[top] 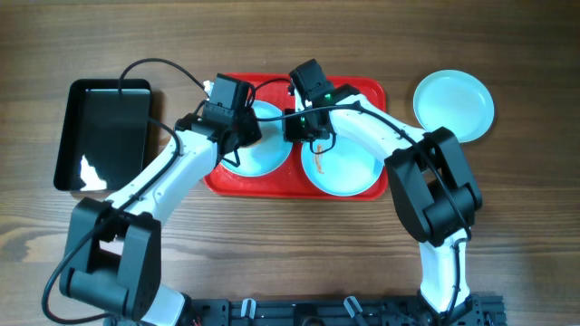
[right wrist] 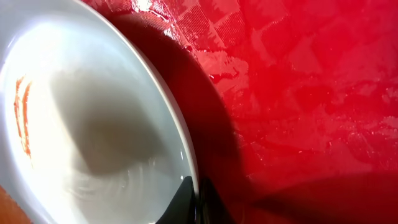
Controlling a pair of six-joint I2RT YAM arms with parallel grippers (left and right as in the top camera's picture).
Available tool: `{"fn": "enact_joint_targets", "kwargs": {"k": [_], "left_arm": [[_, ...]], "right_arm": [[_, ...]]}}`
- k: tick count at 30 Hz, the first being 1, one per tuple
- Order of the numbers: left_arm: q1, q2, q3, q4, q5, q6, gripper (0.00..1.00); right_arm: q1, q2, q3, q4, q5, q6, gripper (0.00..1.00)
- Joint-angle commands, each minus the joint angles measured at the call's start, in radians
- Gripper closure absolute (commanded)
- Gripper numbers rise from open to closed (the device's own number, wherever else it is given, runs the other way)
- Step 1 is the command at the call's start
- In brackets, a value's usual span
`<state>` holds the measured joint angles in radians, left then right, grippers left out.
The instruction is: Clean dirty plates on tray and stack at the side
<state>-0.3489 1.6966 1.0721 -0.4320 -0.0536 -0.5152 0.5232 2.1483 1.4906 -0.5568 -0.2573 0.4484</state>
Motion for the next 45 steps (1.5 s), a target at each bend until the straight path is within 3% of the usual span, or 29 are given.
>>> {"fn": "enact_joint_targets", "kwargs": {"k": [1,14,27,36,45], "left_arm": [[-0.003,0.051,-0.006,0.025,0.032,-0.052,0.96],[-0.003,0.15,-0.006,0.048,0.122,-0.046,0.96],[0.04,0.15,-0.008,0.016,-0.192,0.082,0.96],[0.095,0.134,-0.002,0.012,-0.177,0.119,0.96],[0.024,-0.116,0.038,0.035,0.024,0.118,0.96]], "right_arm": [[0.007,0.008,-0.009,0.011,-0.001,0.004,0.96],[0.007,0.008,-0.009,0.018,-0.001,0.003,0.96],[0.007,0.008,-0.009,0.014,-0.002,-0.004,0.96],[0.006,0.008,-0.009,0.022,-0.001,-0.004,0.96],[0.006,0.008,-0.009,0.032,-0.002,0.0,0.96]]}}
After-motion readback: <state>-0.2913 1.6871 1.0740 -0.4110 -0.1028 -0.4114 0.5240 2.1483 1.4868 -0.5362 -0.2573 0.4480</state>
